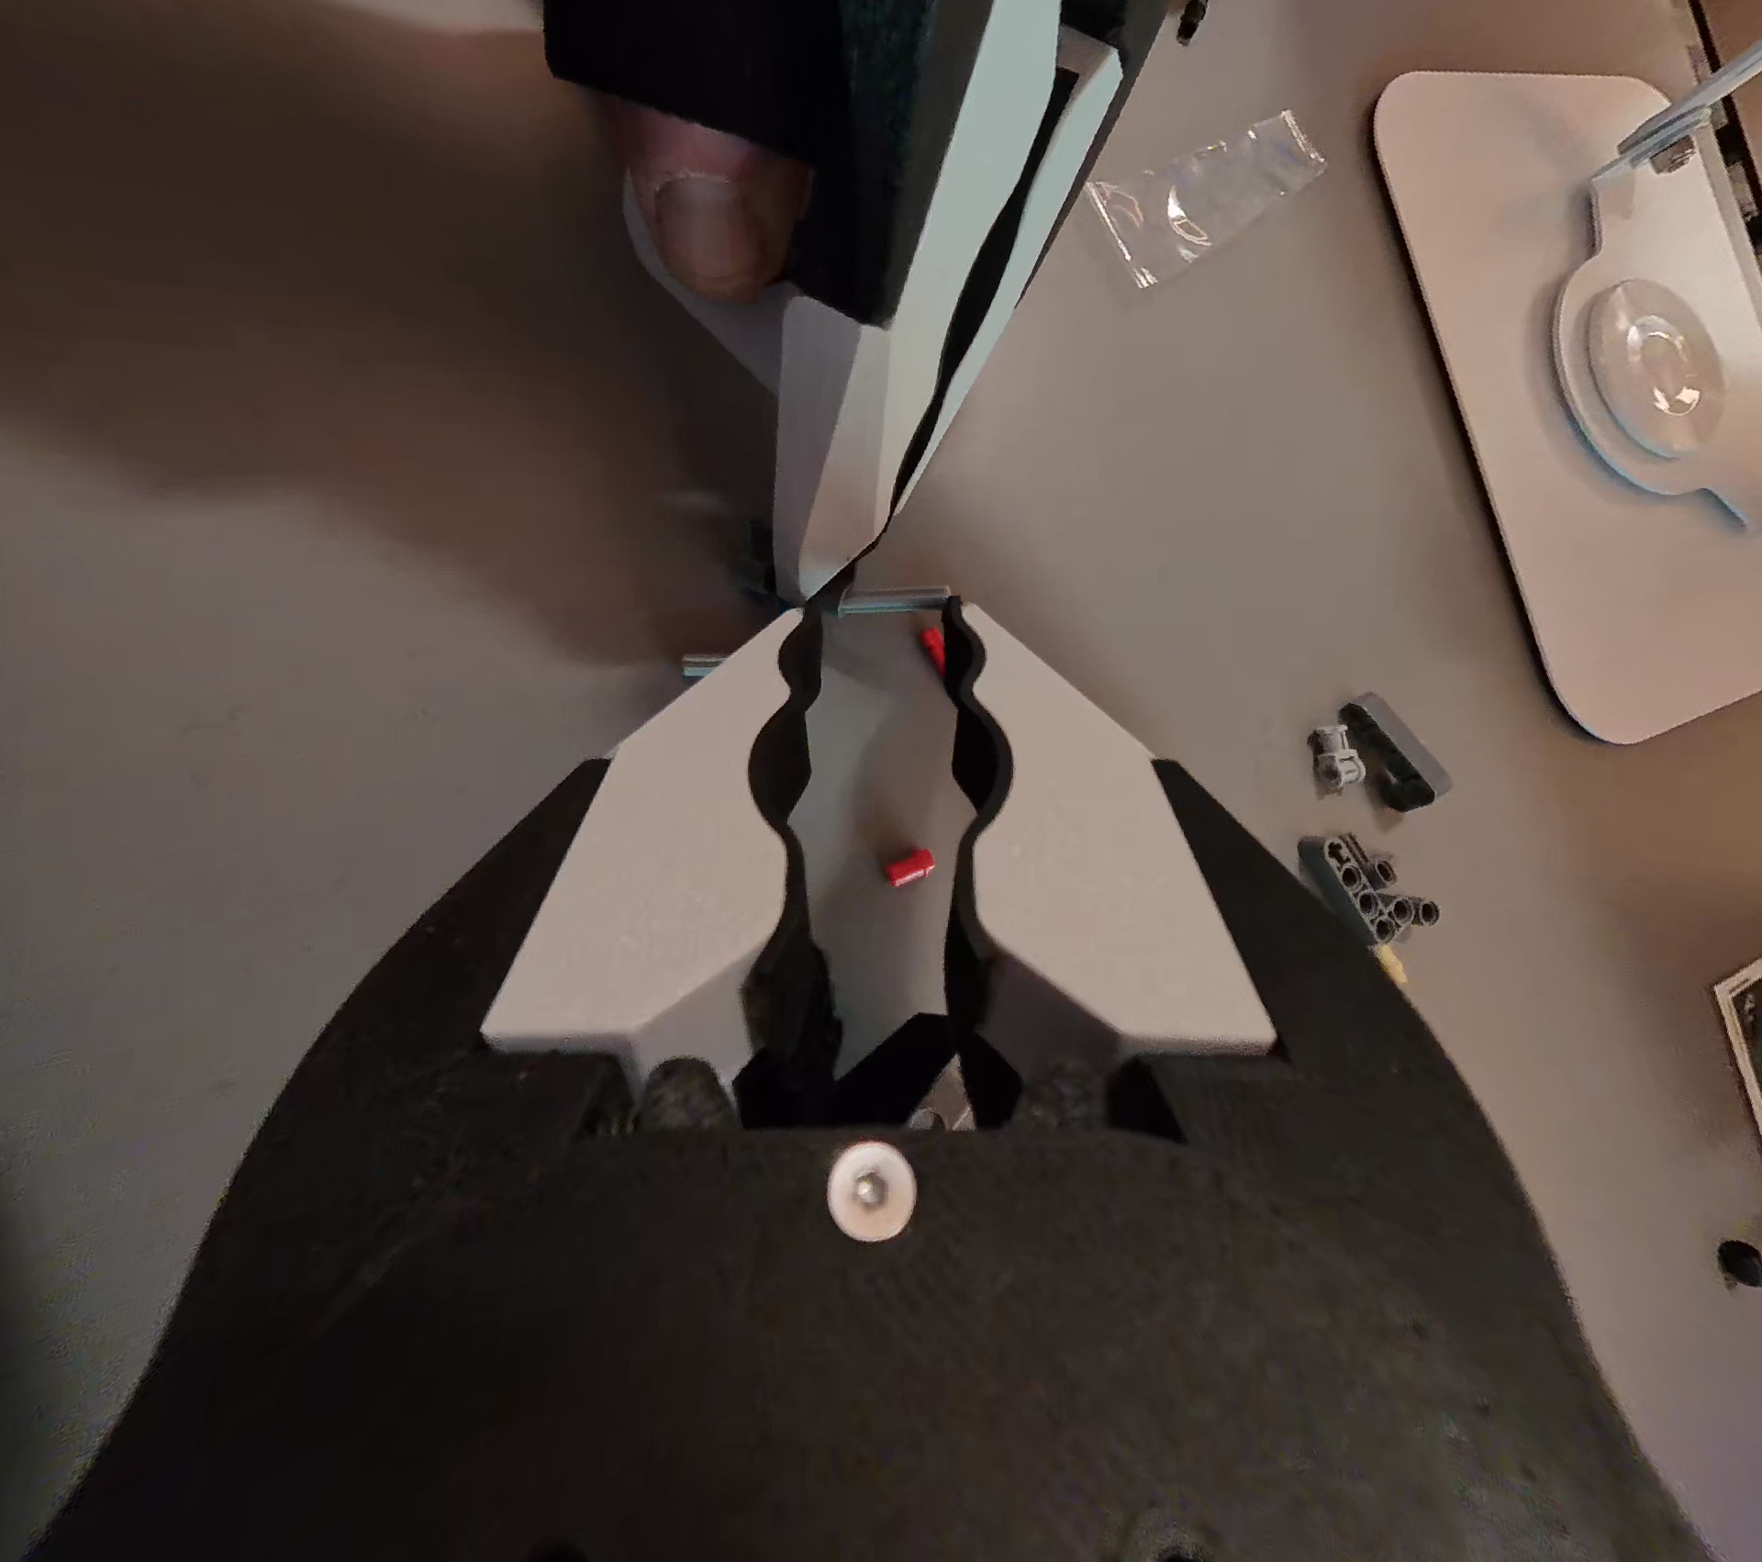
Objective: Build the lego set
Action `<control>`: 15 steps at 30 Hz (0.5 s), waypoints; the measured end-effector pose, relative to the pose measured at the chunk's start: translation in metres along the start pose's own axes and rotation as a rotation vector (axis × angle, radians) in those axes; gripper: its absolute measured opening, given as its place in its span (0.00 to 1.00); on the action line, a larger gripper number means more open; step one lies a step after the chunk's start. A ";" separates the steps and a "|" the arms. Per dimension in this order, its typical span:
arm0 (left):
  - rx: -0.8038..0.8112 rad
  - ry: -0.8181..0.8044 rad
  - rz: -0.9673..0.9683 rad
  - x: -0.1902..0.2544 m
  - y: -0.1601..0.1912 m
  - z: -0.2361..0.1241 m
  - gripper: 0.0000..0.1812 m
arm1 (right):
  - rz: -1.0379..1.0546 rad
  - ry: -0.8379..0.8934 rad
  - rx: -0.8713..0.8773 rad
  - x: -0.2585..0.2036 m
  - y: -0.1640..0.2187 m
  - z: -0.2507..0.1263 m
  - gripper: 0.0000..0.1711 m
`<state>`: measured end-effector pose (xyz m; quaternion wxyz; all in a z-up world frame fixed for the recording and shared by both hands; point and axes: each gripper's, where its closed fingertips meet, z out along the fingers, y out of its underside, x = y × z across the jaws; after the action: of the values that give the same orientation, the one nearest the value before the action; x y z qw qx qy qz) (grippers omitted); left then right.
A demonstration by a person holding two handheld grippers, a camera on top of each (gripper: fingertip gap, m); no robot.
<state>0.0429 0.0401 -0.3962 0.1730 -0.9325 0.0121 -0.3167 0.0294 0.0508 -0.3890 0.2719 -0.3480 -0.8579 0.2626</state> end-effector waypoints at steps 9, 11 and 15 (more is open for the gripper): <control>0.001 -0.001 -0.005 0.001 0.000 0.001 0.03 | -0.003 0.020 -0.007 0.001 0.002 0.002 0.12; 0.005 -0.001 -0.008 0.001 0.000 0.001 0.03 | -0.004 0.021 -0.005 0.000 0.003 0.003 0.13; 0.008 -0.007 -0.007 0.001 0.001 0.002 0.04 | -0.003 0.026 -0.006 -0.001 0.003 0.003 0.13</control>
<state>0.0452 0.0399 -0.3970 0.1759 -0.9329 0.0071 -0.3141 0.0297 0.0512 -0.3936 0.2823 -0.3508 -0.8557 0.2549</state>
